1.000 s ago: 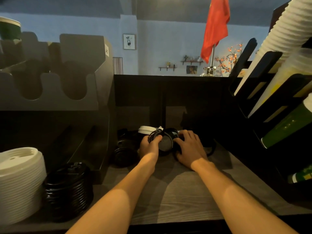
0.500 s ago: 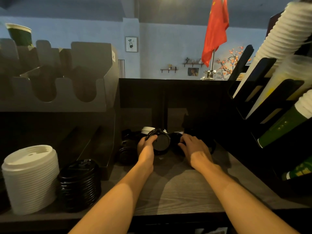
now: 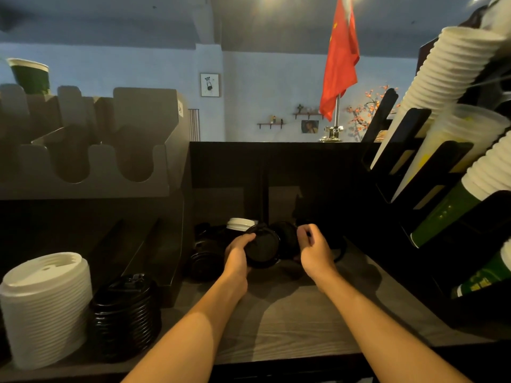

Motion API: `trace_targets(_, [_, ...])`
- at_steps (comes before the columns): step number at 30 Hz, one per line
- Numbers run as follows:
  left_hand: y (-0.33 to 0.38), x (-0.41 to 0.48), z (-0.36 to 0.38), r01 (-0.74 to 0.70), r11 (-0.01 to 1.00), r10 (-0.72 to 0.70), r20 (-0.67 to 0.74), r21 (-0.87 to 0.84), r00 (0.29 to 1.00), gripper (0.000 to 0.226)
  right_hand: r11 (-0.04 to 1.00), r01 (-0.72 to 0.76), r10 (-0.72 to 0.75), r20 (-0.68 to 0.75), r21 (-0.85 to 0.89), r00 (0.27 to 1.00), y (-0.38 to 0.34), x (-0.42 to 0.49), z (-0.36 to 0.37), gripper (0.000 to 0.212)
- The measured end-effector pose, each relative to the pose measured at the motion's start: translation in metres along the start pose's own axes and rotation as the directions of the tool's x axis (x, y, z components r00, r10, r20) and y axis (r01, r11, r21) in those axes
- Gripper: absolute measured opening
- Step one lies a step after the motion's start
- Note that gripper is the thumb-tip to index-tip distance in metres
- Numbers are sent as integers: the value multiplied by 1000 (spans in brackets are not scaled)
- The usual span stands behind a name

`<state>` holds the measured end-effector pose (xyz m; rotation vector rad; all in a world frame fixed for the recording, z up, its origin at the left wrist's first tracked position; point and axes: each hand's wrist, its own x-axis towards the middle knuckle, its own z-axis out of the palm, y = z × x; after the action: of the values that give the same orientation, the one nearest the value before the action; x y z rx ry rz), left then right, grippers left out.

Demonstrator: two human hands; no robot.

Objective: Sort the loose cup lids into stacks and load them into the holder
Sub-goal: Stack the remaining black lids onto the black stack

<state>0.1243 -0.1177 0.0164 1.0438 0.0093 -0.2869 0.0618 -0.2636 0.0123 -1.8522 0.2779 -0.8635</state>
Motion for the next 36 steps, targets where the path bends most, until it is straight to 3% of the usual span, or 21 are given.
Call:
trace_targets(4, [0,4,-1,-27,998,26,-31,-48,999,29,995,-90,91,-14,53,996,0,5,-1,22])
trace_targets(8, [1,8,-2,-58,994,49,-91,-95,995,42,986,-169,167,168,-2,972,0,4,5,23])
trace_targets(11, [0,10,-1,-73,997,70,-115,-24,991,31,981,-85,133,282,-176,950,3,1,7,19])
trace_targets(15, [-8,12,3,-147,982,158,-88,119,984,18,949,16,83,297,-314,951,8,3,6,13])
trace_targets(17, [-7,9,4,-195,968,209,-81,159,974,23,943,40,64,298,-332,953,10,2,8,13])
trace_targets(22, [4,3,7,-231,944,283,-216,235,935,47,983,77,-41,212,-165,976,5,4,19,10])
trace_targets(25, [1,5,6,-250,953,285,-228,172,931,48,998,45,-38,173,-38,984,-13,19,34,12])
trace_targets(29, [-22,49,-8,-214,971,237,-320,106,917,116,992,122,-112,272,-22,956,-39,49,65,18])
trace_targets(31, [-12,39,-6,-190,981,189,-310,28,932,105,983,171,-141,328,-67,934,-47,69,81,20])
trace_targets(33, [-1,28,-3,-189,981,162,-318,-54,934,68,959,258,-191,402,-119,895,-52,90,97,21])
trace_targets(36, [-2,33,-2,-216,968,165,-327,-127,930,54,826,481,-278,529,-296,802,-54,118,127,29])
